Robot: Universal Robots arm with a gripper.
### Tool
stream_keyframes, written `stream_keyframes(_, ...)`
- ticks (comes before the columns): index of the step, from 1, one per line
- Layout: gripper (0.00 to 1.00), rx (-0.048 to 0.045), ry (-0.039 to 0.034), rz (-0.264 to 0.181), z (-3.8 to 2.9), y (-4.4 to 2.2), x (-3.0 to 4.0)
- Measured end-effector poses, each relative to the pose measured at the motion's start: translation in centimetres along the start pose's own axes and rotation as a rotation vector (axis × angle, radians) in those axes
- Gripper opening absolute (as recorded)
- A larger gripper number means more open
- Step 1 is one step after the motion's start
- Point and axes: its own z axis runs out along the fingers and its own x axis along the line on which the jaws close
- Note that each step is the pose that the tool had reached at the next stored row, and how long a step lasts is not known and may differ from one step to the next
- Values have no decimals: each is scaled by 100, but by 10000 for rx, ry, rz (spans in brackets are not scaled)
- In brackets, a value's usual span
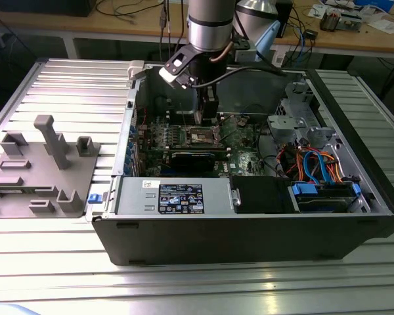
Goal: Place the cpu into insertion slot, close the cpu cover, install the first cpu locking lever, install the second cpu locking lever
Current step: 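Place the cpu into insertion slot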
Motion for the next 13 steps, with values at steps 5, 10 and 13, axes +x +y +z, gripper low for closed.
stream_keyframes(5, 54, 0, 0, 0, 16, -1, 0)
stream_keyframes(10, 54, -1, 0, 0, 33, -2, 0)
stream_keyframes(13, 54, 0, 0, 0, 42, -2, 0)
